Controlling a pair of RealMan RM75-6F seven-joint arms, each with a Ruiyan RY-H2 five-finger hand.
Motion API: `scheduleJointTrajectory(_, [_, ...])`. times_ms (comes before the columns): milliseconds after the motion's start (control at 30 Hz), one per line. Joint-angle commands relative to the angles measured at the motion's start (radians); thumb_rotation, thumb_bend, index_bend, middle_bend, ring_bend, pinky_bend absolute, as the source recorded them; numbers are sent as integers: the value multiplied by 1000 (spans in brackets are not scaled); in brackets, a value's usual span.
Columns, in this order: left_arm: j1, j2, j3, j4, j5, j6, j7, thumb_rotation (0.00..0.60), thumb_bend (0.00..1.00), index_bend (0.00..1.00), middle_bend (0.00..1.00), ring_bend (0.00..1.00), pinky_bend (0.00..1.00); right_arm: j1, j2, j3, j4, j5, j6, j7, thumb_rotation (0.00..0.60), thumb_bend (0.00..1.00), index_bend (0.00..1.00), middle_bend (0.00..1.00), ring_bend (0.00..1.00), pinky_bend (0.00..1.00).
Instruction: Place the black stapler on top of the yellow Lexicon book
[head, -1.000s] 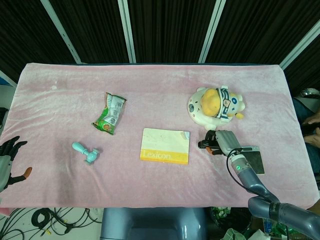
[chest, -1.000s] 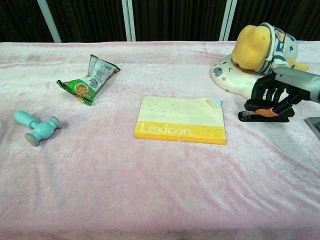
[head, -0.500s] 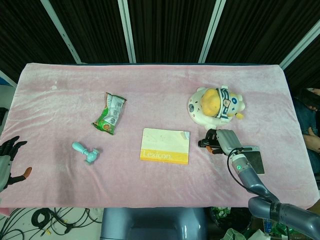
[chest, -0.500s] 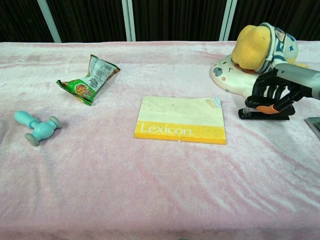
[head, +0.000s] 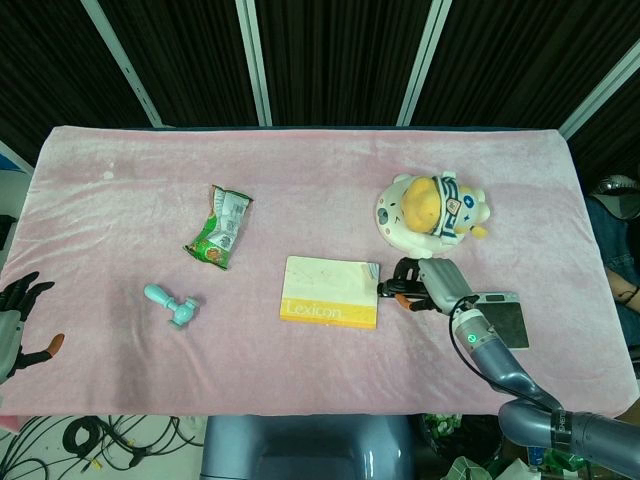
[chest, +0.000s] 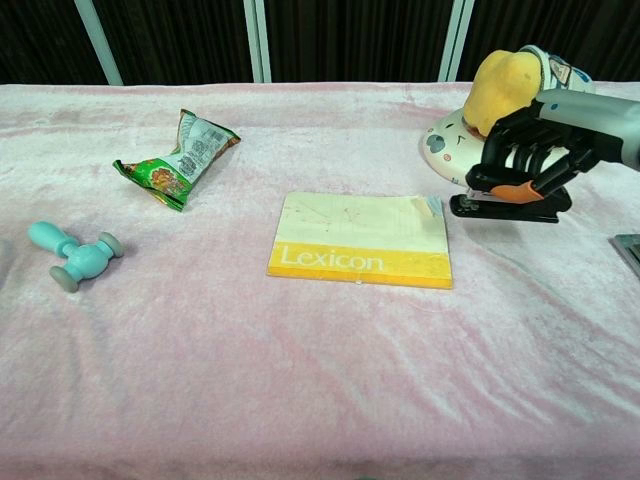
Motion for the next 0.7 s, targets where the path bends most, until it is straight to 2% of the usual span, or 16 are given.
scheduleJointTrajectory(33, [1, 1, 0, -1, 0, 1, -3, 600, 311, 152, 23, 0, 104, 50, -16, 29, -48, 72, 0, -94, 600, 282, 536, 509, 482, 443])
scheduleJointTrajectory(233, [0, 3, 1, -1, 1, -3, -8, 600, 312, 152, 23, 0, 104, 131, -108, 63, -41, 236, 29, -234, 600, 281, 536, 509, 487, 446])
scheduleJointTrajectory(400, [-2, 5, 0, -2, 1, -6, -13, 600, 311, 152, 23, 0, 104, 214, -211, 106, 5, 427, 77, -334, 600, 282, 536, 509, 490, 447])
scheduleJointTrajectory(700, [-4, 8, 2, -5, 0, -13, -13, 600, 311, 152, 23, 0, 104, 294, -316, 130, 52, 589, 137, -429, 600, 281, 536, 509, 490, 447])
